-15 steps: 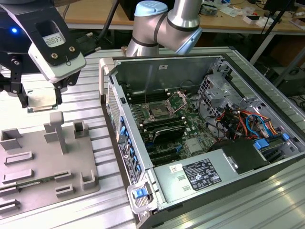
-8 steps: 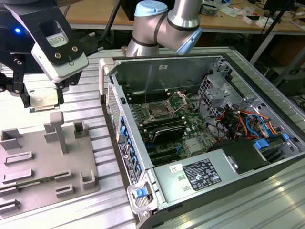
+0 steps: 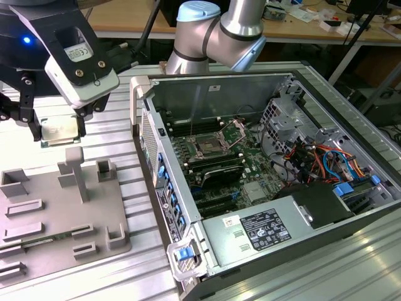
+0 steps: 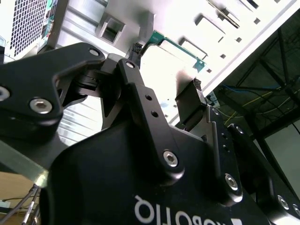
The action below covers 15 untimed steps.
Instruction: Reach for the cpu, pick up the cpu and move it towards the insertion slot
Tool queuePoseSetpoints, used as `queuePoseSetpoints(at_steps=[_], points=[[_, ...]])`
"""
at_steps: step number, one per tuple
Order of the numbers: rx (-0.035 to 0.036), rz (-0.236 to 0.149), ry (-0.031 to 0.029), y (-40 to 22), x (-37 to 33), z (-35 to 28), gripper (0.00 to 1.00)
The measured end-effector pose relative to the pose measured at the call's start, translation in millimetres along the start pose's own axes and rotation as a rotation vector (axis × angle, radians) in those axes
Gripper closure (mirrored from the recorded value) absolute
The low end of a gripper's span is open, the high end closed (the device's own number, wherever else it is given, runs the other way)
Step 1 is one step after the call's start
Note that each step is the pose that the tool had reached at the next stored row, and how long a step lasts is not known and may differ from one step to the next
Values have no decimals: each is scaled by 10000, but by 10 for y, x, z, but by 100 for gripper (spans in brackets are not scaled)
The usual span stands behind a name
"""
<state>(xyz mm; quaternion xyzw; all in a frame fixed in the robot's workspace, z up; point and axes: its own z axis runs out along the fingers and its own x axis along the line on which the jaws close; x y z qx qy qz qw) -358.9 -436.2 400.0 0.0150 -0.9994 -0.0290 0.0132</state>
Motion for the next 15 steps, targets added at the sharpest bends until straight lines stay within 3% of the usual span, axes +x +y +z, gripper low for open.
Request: queuePoseSetpoints(at_steps=[15], points=[[1,0,0,-2,-53,-2,45]])
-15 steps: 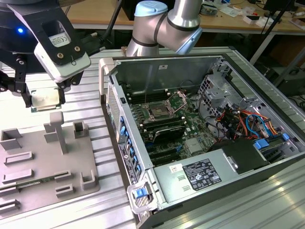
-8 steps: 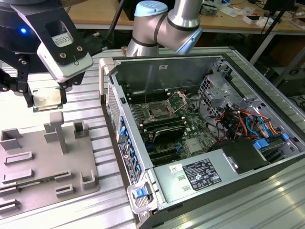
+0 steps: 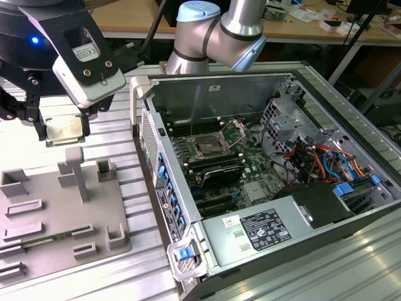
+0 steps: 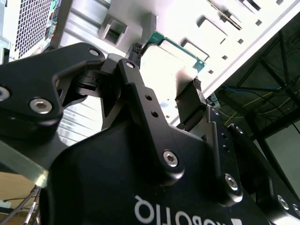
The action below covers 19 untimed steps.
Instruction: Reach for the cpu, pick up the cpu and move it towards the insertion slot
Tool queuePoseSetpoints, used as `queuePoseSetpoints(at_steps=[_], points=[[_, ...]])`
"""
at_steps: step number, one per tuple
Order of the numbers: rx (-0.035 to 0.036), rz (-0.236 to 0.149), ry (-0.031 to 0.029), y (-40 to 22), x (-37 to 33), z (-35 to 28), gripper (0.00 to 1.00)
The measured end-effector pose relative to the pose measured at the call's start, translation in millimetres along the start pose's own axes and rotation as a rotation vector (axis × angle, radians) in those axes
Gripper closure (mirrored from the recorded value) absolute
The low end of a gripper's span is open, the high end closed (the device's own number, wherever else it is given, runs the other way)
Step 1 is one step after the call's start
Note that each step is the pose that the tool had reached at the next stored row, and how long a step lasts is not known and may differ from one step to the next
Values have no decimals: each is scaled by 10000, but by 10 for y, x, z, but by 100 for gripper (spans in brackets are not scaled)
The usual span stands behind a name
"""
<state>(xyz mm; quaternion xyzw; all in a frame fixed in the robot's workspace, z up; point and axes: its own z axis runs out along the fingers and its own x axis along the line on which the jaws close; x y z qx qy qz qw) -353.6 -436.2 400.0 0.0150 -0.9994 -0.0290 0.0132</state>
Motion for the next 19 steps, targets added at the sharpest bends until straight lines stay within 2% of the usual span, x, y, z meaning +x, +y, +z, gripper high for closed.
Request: queuePoseSetpoints(at_steps=[7,16,19], points=[[0,0,0,-1,-30,-1,45],[0,0,0,-3,-120,-3,45],[-1,0,0,-5,-175,-4,45]])
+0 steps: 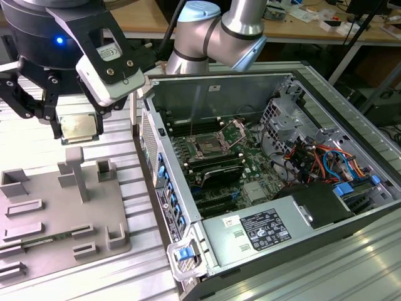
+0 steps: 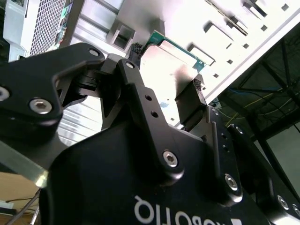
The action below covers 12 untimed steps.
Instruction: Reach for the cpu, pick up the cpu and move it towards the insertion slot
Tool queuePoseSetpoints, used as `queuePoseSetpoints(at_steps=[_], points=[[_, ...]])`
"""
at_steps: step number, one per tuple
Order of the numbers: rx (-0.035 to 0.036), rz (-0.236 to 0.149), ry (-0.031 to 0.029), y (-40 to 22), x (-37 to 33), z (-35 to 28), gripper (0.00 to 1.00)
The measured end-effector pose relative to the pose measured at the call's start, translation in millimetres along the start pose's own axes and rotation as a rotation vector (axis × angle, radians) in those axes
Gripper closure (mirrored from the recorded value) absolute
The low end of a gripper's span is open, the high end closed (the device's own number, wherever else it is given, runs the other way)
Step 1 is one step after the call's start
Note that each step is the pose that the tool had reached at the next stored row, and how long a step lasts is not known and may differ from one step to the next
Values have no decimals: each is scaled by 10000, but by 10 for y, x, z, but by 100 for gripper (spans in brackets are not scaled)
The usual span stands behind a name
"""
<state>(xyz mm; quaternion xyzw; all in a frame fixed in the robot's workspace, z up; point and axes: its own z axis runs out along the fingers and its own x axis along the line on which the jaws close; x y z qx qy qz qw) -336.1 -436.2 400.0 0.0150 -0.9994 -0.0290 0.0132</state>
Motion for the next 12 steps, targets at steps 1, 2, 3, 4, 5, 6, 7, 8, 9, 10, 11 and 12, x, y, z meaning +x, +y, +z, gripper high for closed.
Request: queuePoseSetpoints(at_steps=[1,2,3,4,5,6,7,8,9,10,11,12], points=[[0,0,0,0,-16,0,45],[1,-1,1,-1,-32,-1,45],[1,-1,0,-2,-55,-2,45],[1,0,0,-2,-72,-2,45],[0,-1,0,-3,-93,-3,45],[1,0,1,-3,-111,-4,45],[0,-1,0,-4,-143,-4,45],[0,-1,0,-5,-172,-5,45],[0,-1,0,-6,-192,-5,45],[0,-1,0,-6,-210,-6,45],[0,-1,0,-7,-229,-6,45],[1,-2,0,-8,-247,-7,45]])
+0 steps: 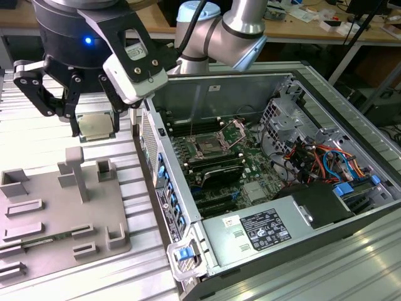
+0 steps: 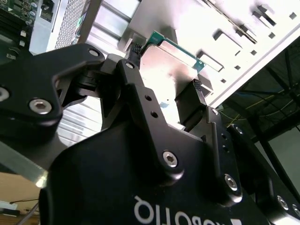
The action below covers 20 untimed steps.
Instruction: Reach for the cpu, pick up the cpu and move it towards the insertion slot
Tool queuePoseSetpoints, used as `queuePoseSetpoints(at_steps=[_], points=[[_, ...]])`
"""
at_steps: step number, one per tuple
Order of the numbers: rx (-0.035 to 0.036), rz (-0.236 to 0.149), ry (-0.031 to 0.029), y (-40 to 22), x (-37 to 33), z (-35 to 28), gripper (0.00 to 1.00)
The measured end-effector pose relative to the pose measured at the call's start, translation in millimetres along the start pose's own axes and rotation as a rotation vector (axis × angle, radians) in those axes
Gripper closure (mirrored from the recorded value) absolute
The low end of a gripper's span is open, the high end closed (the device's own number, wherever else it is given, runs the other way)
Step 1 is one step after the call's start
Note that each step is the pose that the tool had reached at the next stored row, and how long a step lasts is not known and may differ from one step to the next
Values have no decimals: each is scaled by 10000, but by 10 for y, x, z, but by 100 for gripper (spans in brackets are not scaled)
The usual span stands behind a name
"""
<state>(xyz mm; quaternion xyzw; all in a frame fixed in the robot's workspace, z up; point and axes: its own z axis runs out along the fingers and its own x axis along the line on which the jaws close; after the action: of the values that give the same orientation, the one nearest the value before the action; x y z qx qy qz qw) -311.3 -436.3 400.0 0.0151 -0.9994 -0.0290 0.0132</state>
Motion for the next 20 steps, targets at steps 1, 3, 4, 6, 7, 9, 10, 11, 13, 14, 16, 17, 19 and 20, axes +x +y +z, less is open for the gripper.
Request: queuePoseSetpoints(at_steps=[1,3,4,6,7,9,10,11,13,14,16,17,19,20], points=[[-1,1,0,-1,-26,0,45],[0,1,0,-2,-67,-2,45],[0,1,1,-2,-80,-2,45],[-1,1,-1,-3,-120,-3,45],[0,1,0,-4,-137,-4,45],[-1,1,-1,-5,-184,-4,45],[0,1,0,-6,-208,-6,45],[1,1,1,-7,-253,-7,45],[0,1,0,-10,-348,-9,45],[0,1,0,-11,-375,-9,45],[-1,1,-1,-12,-425,-10,45],[0,1,1,-13,-452,-11,45],[0,1,0,-14,-482,-12,45],[0,1,1,-14,-498,-12,45]])
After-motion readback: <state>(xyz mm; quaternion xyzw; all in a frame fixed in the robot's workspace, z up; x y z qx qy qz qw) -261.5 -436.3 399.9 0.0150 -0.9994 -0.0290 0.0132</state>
